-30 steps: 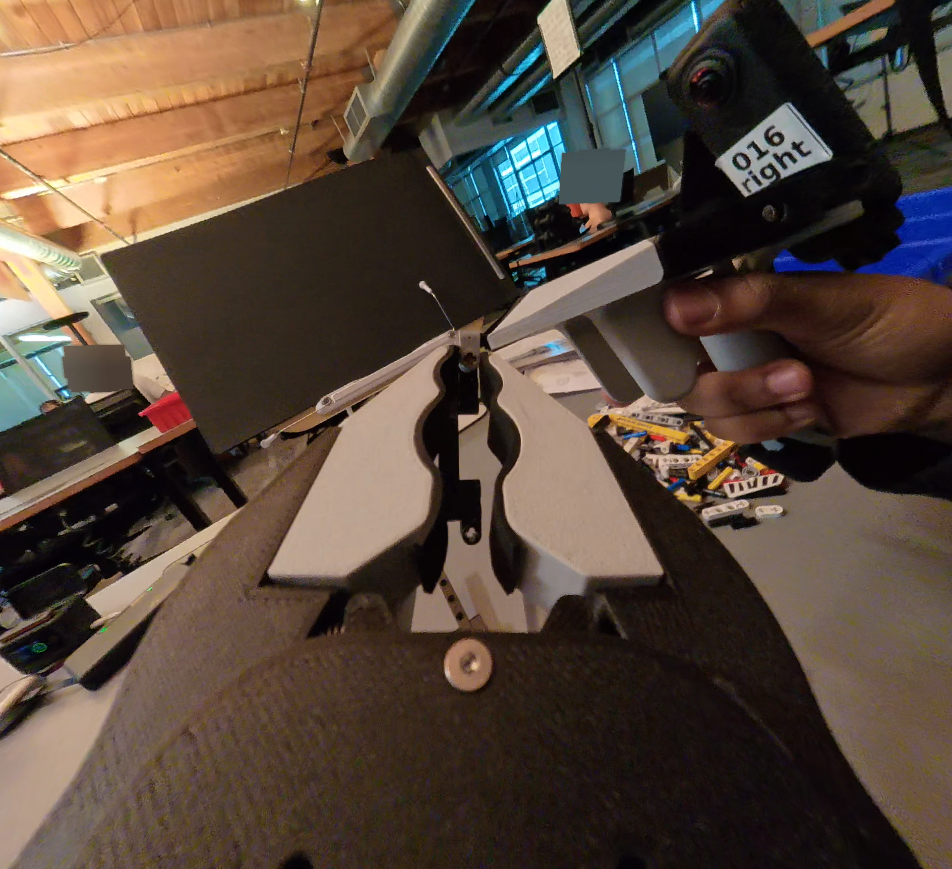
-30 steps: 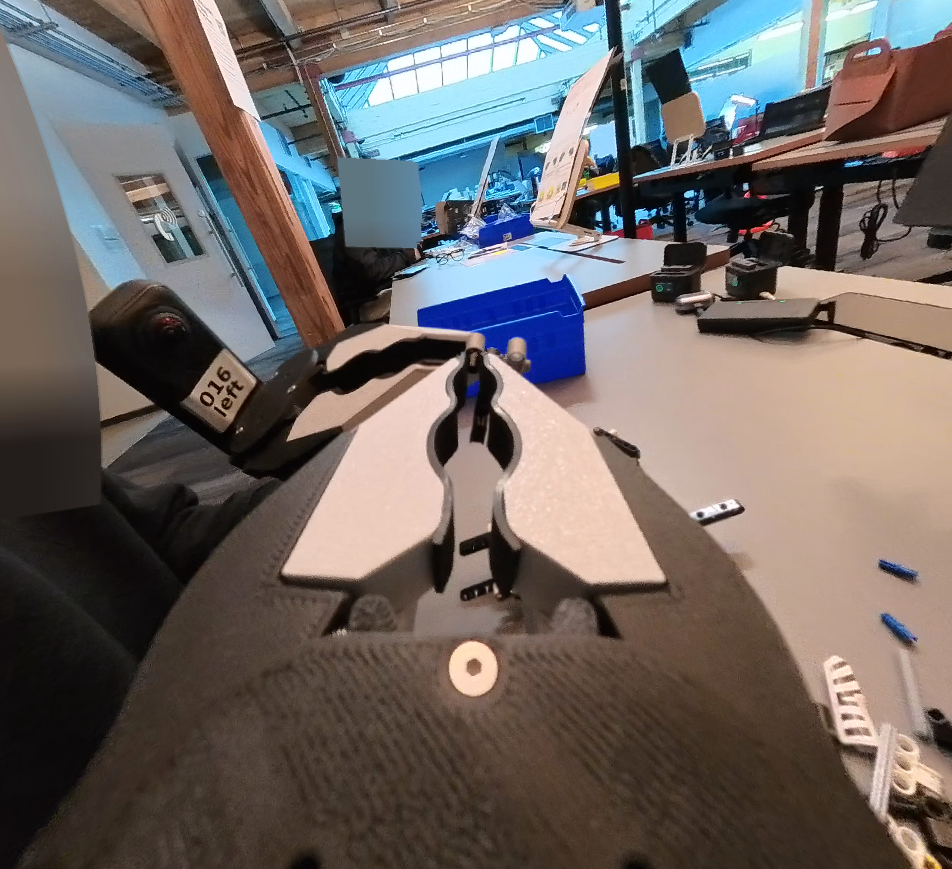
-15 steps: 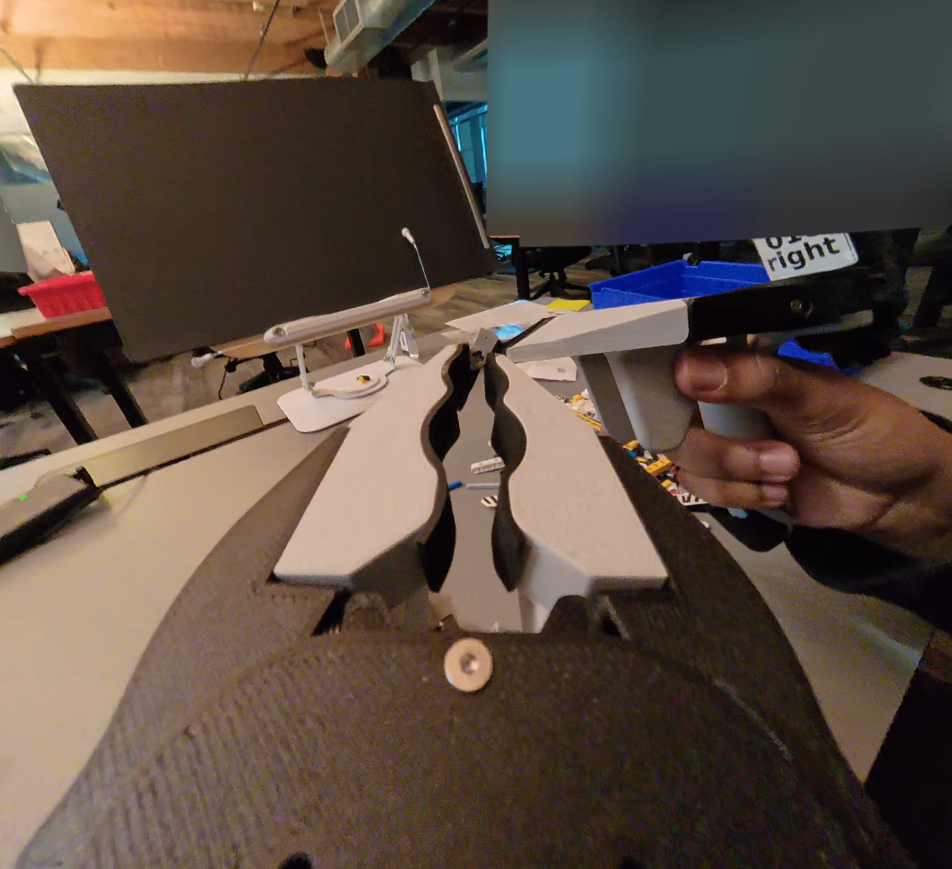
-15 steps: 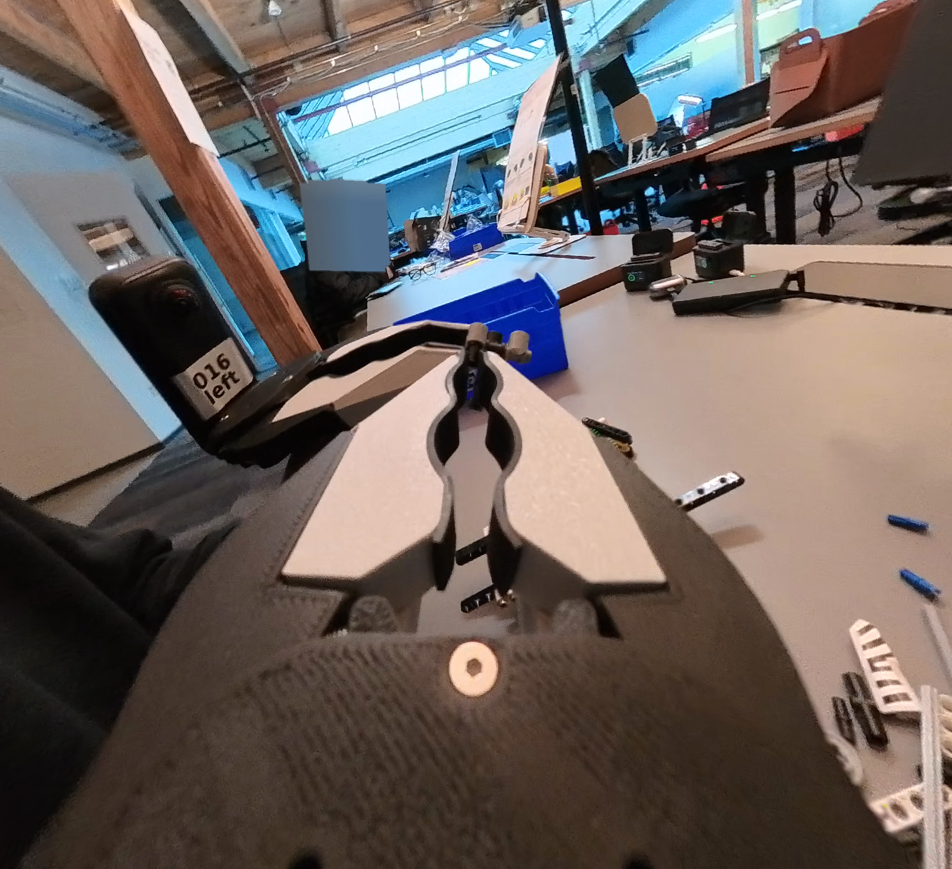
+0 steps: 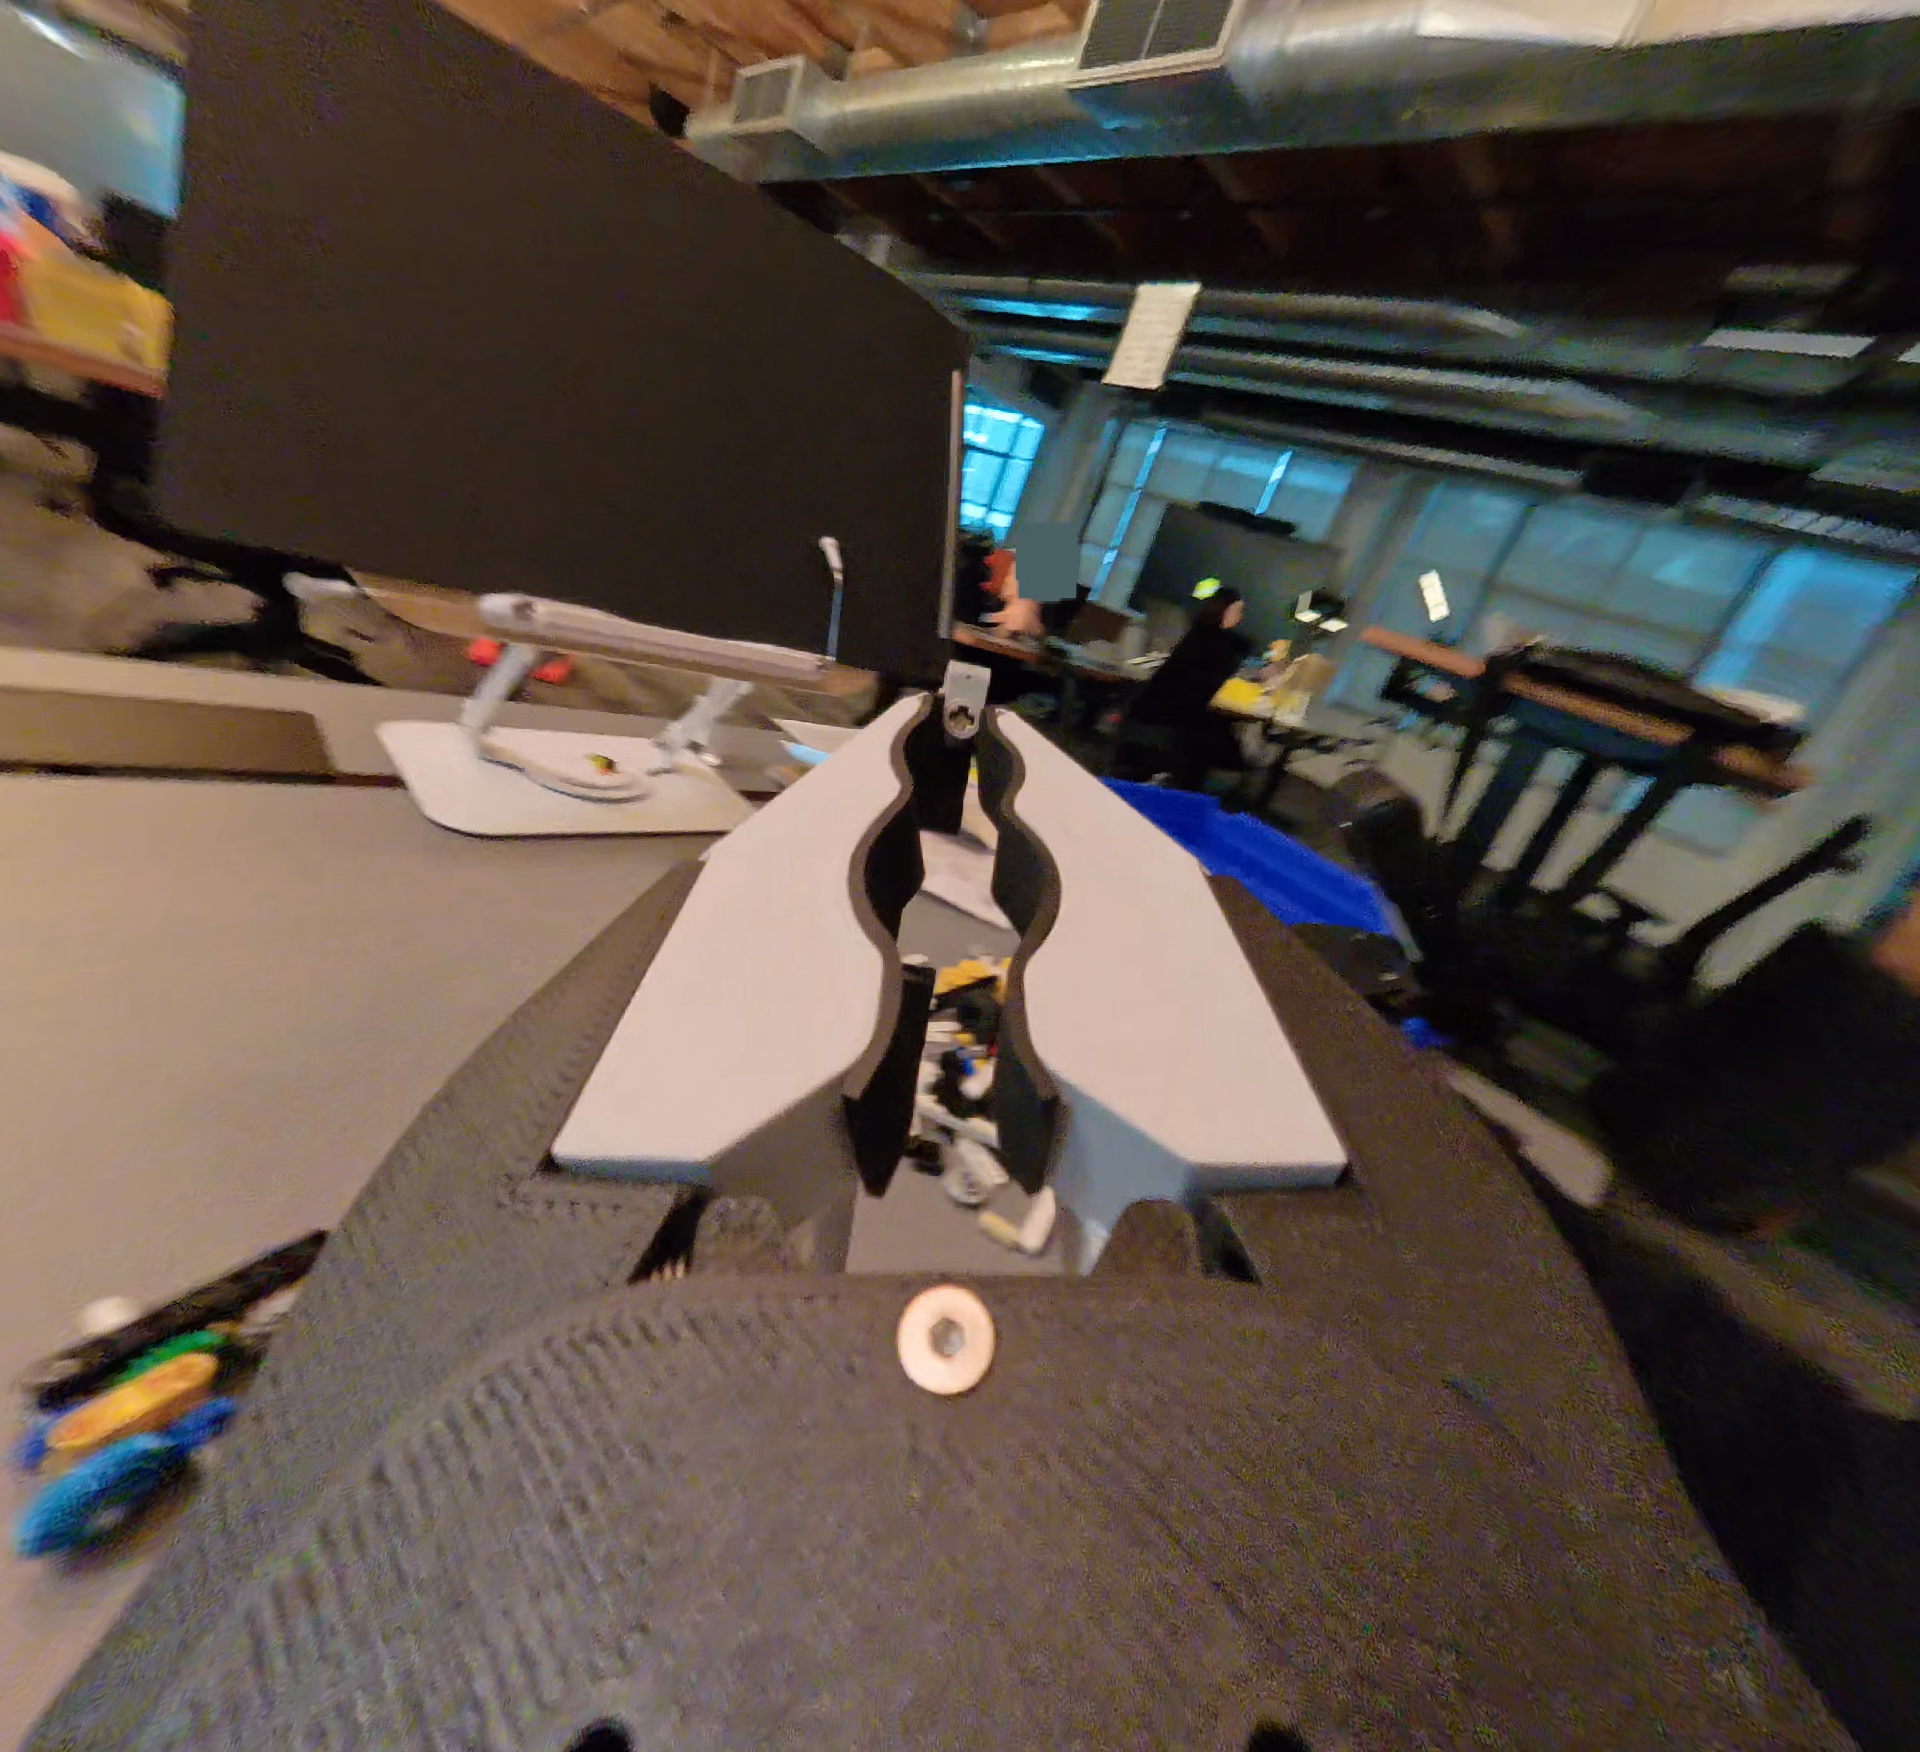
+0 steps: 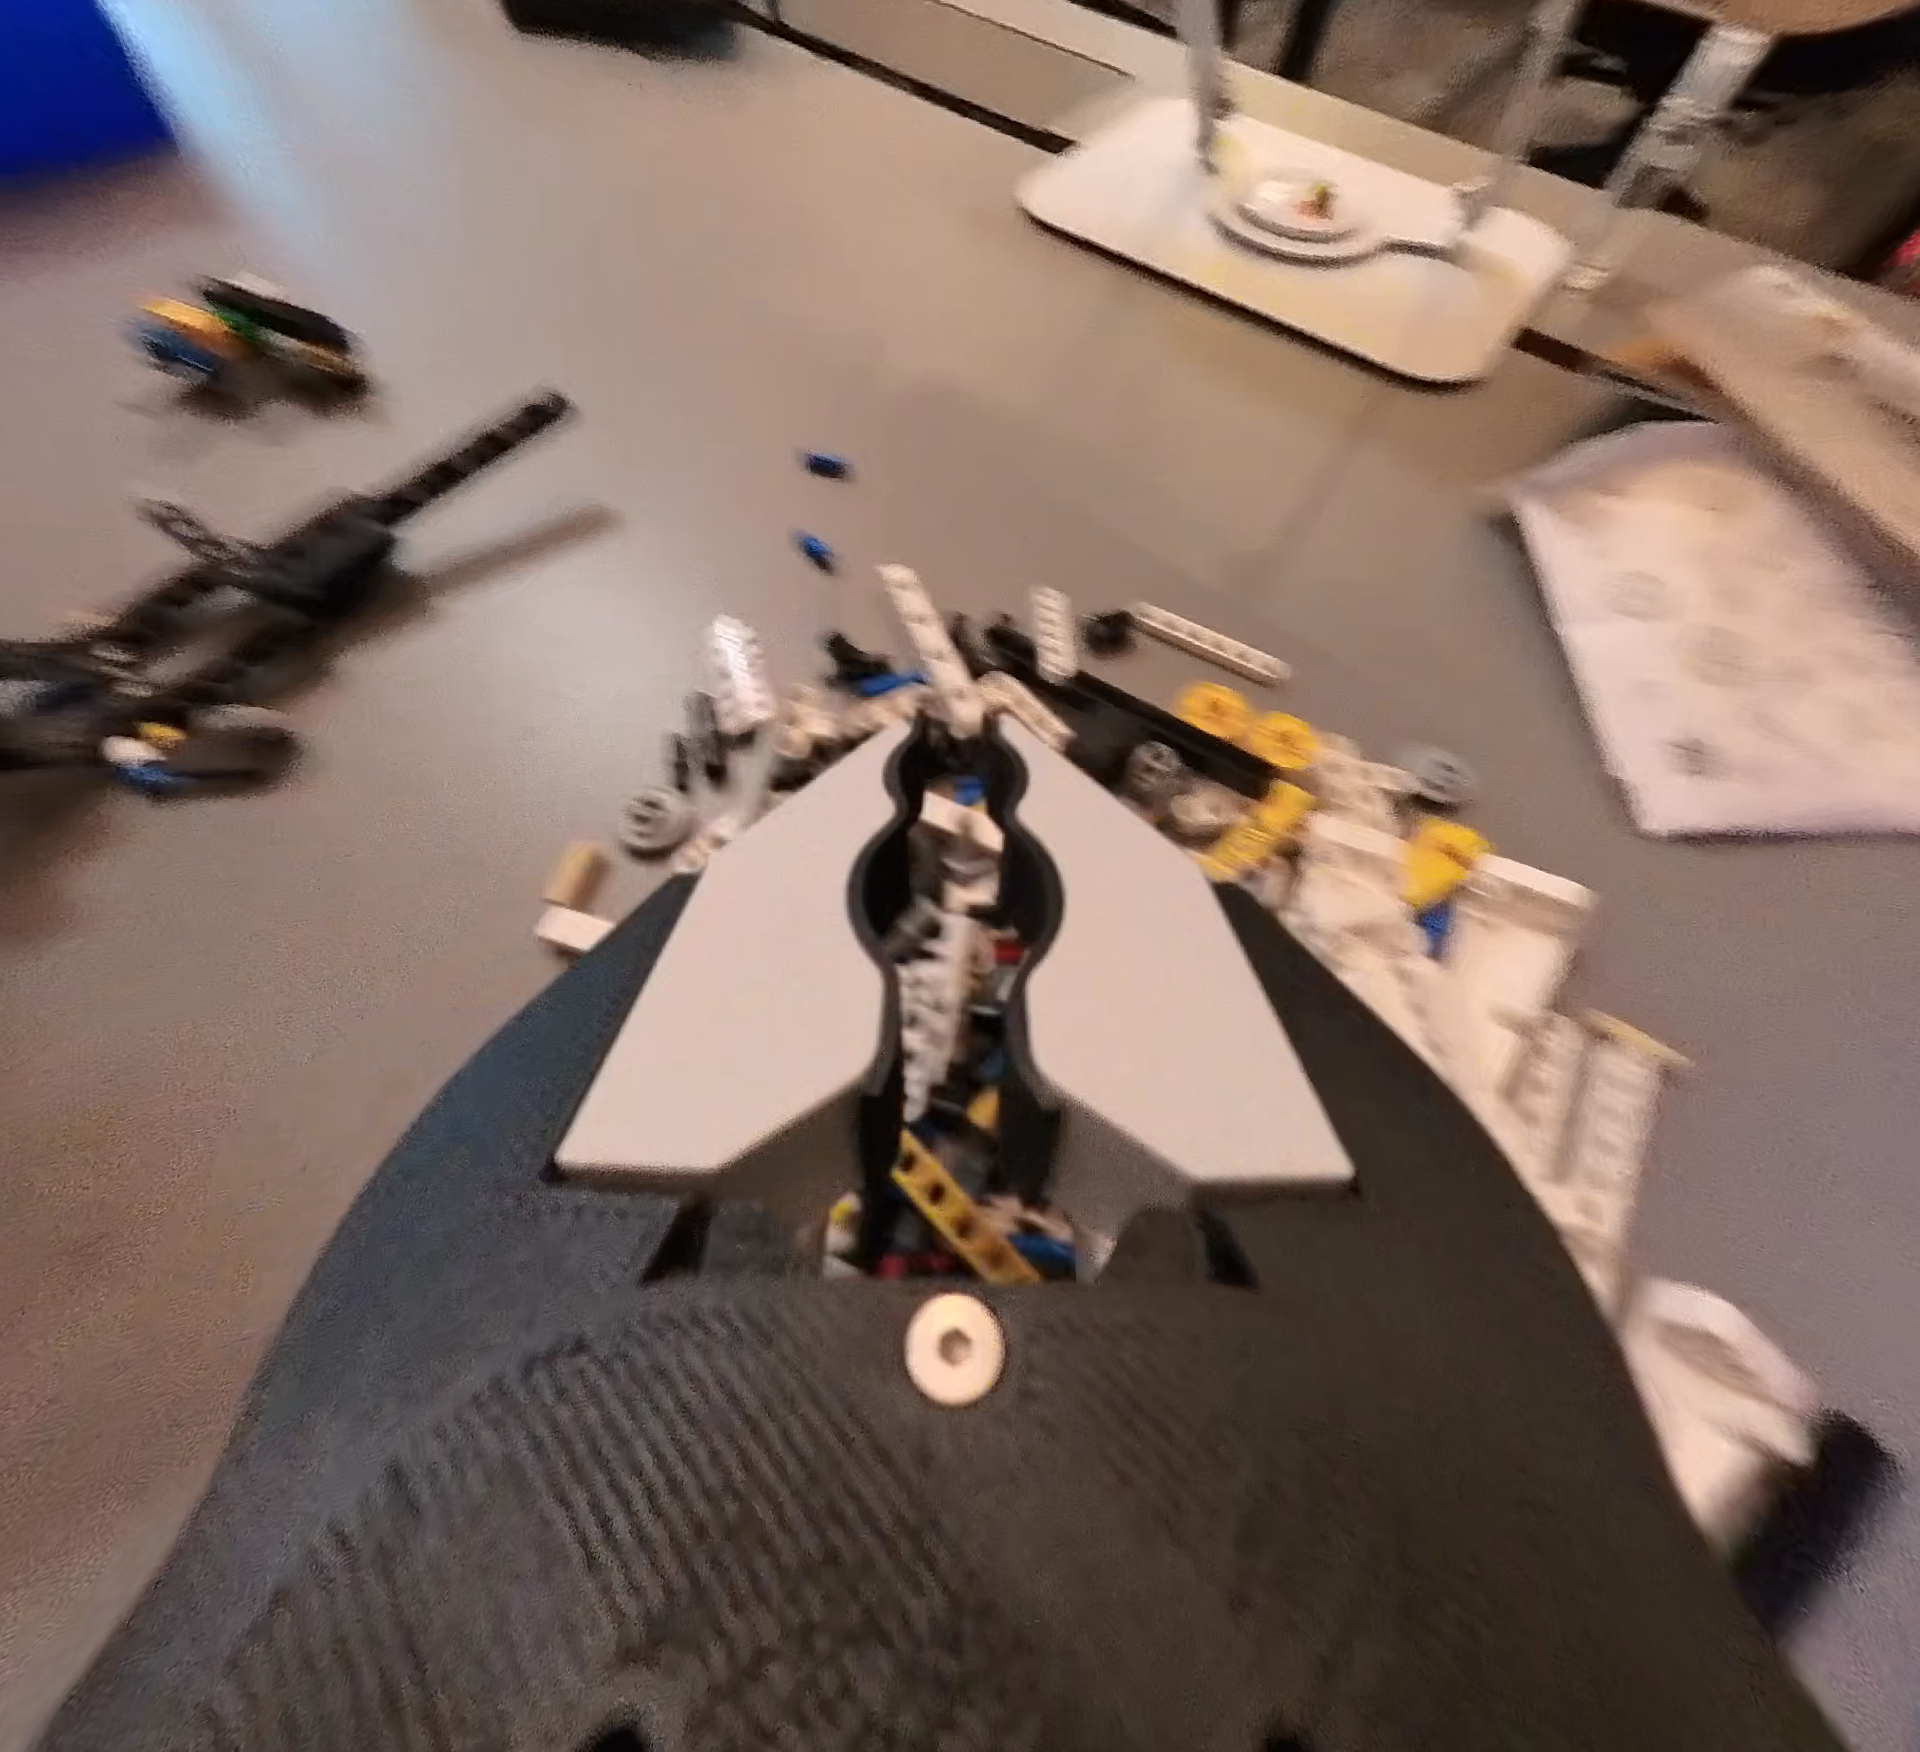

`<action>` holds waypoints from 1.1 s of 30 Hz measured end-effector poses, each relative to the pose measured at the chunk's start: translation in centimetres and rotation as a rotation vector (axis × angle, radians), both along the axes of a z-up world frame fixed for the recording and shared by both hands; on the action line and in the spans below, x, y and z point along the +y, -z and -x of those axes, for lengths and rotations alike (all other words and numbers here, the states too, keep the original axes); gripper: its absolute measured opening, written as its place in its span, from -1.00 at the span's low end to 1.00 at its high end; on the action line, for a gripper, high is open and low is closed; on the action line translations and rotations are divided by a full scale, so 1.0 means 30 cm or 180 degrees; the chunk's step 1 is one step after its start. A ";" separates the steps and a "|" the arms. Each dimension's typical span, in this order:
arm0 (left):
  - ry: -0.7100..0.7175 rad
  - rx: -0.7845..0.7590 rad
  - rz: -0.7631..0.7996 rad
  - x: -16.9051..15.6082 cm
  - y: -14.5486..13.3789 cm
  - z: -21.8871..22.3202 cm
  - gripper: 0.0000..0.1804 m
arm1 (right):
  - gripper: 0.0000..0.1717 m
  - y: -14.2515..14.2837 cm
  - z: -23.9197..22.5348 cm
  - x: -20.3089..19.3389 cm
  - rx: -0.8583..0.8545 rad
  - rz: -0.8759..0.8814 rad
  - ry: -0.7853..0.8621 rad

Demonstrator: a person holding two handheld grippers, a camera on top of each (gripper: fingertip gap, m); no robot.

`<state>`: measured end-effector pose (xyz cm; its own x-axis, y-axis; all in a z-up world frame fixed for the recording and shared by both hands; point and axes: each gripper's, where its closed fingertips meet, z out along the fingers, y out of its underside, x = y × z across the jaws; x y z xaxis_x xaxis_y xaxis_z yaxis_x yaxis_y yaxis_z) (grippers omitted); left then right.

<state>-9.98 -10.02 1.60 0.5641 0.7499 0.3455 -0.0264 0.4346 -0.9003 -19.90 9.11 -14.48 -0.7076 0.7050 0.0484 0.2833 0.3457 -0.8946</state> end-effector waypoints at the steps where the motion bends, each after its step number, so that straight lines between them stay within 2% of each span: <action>1: 0.0124 -0.0050 -0.0157 0.005 0.003 -0.001 -0.95 | -0.84 0.013 0.016 0.035 0.0017 -0.0159 0.0081; 2: 0.0267 -0.0099 -0.0314 0.013 0.007 -0.004 -0.95 | -0.73 0.030 0.026 0.062 -0.0009 -0.0314 0.0132; 4: 0.0558 -0.0223 -0.0664 0.032 0.014 -0.010 -0.96 | -0.68 0.047 0.046 0.102 -0.0031 -0.0505 0.0277; 7: 0.0976 -0.0414 -0.1124 0.071 0.032 -0.016 -0.95 | -0.64 -0.010 0.024 0.056 0.0152 -0.0287 0.0145; 10: 0.1346 -0.0595 -0.1544 0.116 0.050 -0.025 -0.95 | -0.65 -0.194 -0.119 -0.120 0.0380 0.0775 -0.0569; 12: 0.1597 -0.0728 -0.1793 0.153 0.061 -0.034 -0.95 | -0.66 -0.319 -0.249 -0.212 0.0309 0.1580 -0.1115; 15: 0.1915 -0.0892 -0.1939 0.219 0.078 -0.055 -0.95 | -0.66 -0.417 -0.371 -0.272 -0.0005 0.2343 -0.1612; 20: 0.2097 -0.0952 -0.1849 0.300 0.098 -0.081 -0.95 | -0.72 -0.436 -0.421 -0.295 -0.0715 0.2883 -0.1910; 22: 0.2140 -0.0932 -0.1822 0.319 0.097 -0.091 -0.95 | -0.77 -0.418 -0.417 -0.303 -0.0759 0.2839 -0.1887; 24: 0.2134 -0.0934 -0.1775 0.332 0.100 -0.095 -0.95 | -0.95 -0.418 -0.424 -0.303 -0.0713 0.2843 -0.1921; 33: 0.2117 -0.0834 -0.1579 0.321 0.108 -0.105 -0.90 | -0.96 -0.416 -0.426 -0.294 -0.0823 0.2751 -0.2009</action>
<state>-6.84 -0.38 -1.64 0.6883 0.0216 0.7251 0.5539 0.6299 -0.5445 -7.13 0.28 -2.00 -0.8703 -0.0622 -0.4887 0.4895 -0.2200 -0.8438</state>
